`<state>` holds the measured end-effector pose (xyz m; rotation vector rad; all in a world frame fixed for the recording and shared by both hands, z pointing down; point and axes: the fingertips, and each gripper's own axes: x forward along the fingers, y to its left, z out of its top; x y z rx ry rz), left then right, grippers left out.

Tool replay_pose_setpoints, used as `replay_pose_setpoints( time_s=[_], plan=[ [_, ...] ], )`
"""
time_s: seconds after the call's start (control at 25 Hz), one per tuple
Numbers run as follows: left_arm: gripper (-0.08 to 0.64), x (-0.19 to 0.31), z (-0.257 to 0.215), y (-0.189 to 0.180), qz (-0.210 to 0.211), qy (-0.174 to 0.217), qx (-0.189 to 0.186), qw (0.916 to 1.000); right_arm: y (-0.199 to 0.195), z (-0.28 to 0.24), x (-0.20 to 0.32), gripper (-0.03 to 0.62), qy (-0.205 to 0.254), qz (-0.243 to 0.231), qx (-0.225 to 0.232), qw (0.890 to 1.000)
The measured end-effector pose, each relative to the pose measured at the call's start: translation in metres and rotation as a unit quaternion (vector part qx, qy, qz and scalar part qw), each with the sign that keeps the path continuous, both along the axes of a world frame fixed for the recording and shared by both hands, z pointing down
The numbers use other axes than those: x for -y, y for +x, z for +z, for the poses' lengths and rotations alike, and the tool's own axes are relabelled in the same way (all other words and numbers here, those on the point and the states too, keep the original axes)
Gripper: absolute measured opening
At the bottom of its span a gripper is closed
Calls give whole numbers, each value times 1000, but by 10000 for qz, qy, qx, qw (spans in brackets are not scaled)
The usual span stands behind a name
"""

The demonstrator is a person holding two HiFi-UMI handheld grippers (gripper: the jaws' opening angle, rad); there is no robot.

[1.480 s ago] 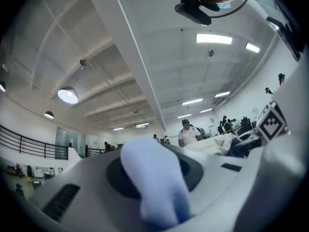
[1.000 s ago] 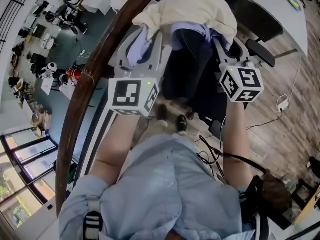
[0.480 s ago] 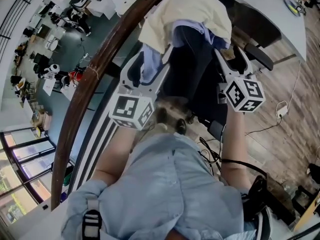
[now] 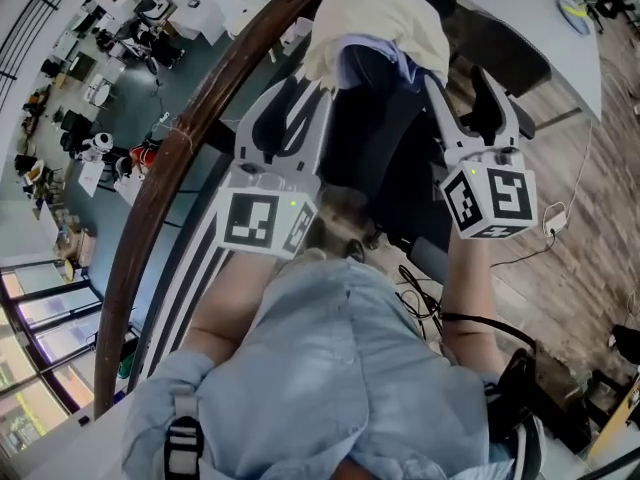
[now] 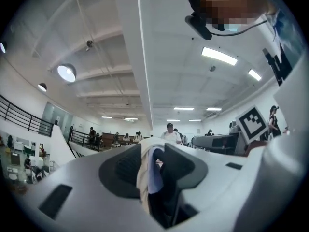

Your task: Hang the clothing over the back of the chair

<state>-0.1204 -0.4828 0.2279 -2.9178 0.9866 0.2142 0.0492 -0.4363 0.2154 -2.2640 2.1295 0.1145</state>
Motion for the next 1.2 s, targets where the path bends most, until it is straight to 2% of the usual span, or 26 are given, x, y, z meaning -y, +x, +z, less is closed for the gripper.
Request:
replay_pose_setpoints(
  time_s=[0.16,0.24,0.6,0.8,1.0,1.2],
  plan=[
    [73,-7,-22,21,27,254,-155,9996,-11,-20,-7,109,208,50,-310,9993],
    [49,-7,-41,27,15,417,-250,9988,-19,-30,-5,72,288,21,-395,9988],
    [14,-9,-62,51,-81,741,-310,9967,-31,-25,-4,32,349,92,-569,9977],
    [14,2,-66,42,-143,732,-258,9969,-43,-28,6,21,370,74,-559,9977],
    [14,-7,-56,54,-162,617,-248,9977,-35,-17,2,12,383,45,-559,9977],
    [14,3,-60,44,-169,650,-190,9976,-48,-25,11,12,376,8,-600,9975]
  ],
)
